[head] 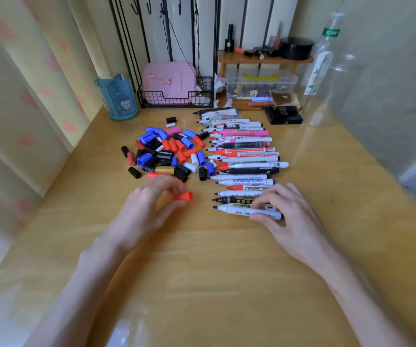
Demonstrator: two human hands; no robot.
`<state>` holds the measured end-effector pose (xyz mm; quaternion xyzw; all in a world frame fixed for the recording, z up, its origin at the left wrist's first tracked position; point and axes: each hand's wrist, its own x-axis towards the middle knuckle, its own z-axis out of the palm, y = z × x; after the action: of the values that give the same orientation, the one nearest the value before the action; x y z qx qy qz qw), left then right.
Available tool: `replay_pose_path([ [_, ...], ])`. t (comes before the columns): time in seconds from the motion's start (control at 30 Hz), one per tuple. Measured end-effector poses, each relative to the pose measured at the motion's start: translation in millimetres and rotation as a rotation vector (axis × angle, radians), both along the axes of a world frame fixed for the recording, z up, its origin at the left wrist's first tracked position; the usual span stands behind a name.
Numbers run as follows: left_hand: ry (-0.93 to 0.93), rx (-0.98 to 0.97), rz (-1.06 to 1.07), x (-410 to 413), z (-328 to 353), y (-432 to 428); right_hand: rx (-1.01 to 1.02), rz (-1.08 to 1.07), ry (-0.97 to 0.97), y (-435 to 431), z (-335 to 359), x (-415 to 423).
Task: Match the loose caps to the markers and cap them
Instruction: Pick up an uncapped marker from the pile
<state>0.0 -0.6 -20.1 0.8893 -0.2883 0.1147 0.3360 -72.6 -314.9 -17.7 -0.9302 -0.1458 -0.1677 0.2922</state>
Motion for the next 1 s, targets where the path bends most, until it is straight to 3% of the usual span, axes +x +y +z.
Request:
replay_pose_path([
  [0.23,0.19,-0.157,-0.113,-12.7,1.2,-21.6,0.001,-0.015,-0.118,10.0,4.7,-2.8],
  [0.83,0.097,-0.157,-0.124,-27.0,3.5,-41.2,0.018,0.083,-0.14,30.2,-0.8,-5.5],
  [1.0,0.05,-0.041,-0.072,-21.4,6.2,-32.0,0.003,0.033,-0.157,29.6,1.9,-4.4],
])
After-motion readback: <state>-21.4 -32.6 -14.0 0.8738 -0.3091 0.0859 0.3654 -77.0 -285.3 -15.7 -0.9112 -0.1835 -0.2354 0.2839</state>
